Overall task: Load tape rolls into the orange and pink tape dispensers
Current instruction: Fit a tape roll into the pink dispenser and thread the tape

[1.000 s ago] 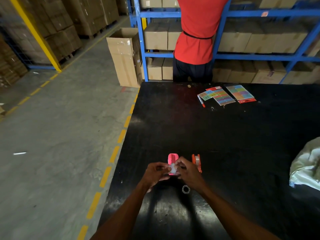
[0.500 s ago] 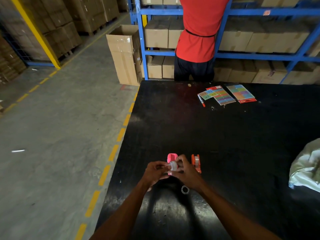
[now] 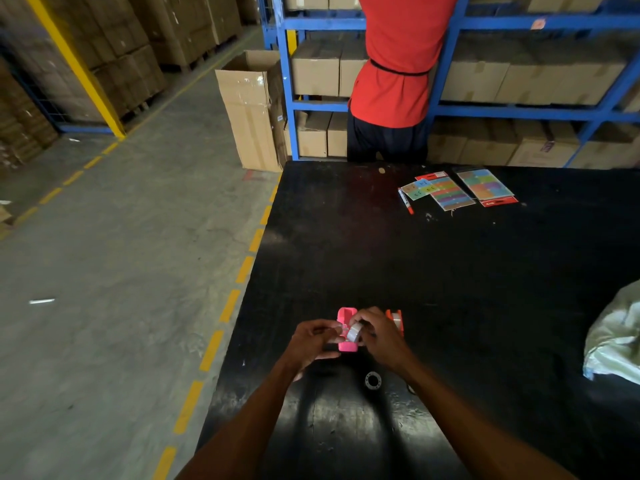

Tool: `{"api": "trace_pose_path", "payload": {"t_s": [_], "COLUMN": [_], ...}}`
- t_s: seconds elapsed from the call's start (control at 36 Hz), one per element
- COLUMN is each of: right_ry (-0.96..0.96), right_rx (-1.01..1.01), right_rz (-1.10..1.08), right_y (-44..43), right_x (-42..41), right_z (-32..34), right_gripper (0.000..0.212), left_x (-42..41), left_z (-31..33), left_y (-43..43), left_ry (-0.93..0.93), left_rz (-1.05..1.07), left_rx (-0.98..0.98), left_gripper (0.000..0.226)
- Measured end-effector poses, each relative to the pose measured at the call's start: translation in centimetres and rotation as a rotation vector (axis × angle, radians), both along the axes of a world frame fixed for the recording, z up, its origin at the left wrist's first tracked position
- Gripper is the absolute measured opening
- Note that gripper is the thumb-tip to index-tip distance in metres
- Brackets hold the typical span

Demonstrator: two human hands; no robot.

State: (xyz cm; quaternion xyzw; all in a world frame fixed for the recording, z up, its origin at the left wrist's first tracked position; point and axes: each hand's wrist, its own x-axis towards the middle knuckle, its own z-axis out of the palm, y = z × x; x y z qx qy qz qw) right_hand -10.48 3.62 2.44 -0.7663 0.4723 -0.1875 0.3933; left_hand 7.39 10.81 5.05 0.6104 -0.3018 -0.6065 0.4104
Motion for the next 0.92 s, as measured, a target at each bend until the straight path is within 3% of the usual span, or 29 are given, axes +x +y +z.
{"api": "trace_pose_path", "payload": {"t_s": [0.36, 0.44, 0.69, 0.92], "right_ry": [-0.101, -0.160, -0.357, -0.351], "right_rx": [-0.019, 0.060, 0.303, 0.306], "right_rz": [-0.167, -0.168, -0.107, -0.066], "right_y": [1.2, 1.4, 2.5, 2.3], "right_x": [0.6, 0.5, -0.4, -1.2], "right_z": [0.7, 0.4, 1.1, 1.8], "right_gripper": [0.019, 0.016, 0.032, 0.031], "left_x": [-0.5, -0.6, -0.6, -0.8], "left_z": [0.2, 0.3, 0.4, 0.5], "left_y": [0.3, 0.3, 0.1, 0.1], "left_ry": [0.045, 0.054, 0.030, 0.033], "left_rz": [-0.043, -0.031, -0.008, -0.058], "left_rx": [0.005, -0.004, -0.016, -0.006], "left_gripper": [0.023, 0.023, 0.021, 0.022]}}
